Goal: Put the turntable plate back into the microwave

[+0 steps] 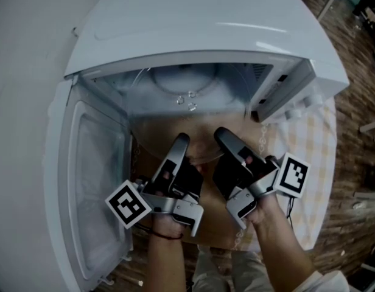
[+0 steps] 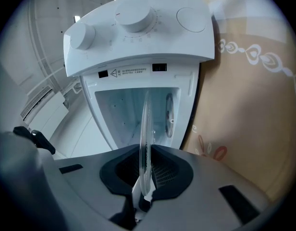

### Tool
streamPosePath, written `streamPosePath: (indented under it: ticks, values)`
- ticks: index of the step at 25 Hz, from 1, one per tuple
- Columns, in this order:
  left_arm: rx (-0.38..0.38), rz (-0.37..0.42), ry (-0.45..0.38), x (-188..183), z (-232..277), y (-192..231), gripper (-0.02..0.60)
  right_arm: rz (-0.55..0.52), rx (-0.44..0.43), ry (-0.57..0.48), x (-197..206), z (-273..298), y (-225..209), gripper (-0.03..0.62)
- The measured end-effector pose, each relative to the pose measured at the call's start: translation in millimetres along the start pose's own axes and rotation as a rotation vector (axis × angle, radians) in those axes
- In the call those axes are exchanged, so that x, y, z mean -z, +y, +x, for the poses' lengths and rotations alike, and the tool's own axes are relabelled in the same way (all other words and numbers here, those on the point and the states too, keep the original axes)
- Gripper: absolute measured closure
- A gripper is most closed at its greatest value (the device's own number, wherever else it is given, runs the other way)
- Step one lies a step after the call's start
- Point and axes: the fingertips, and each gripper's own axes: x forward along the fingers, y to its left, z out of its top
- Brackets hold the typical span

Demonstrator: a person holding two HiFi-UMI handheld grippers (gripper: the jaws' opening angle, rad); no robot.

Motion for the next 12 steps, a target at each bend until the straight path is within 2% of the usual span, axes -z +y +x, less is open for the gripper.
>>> streamPosePath:
  ticks: [12]
  values:
    - [-0.009, -0.01, 0.001, -13, 21, 9, 0.552, 0.013, -0.001, -0.033, -17, 18, -7, 0.545]
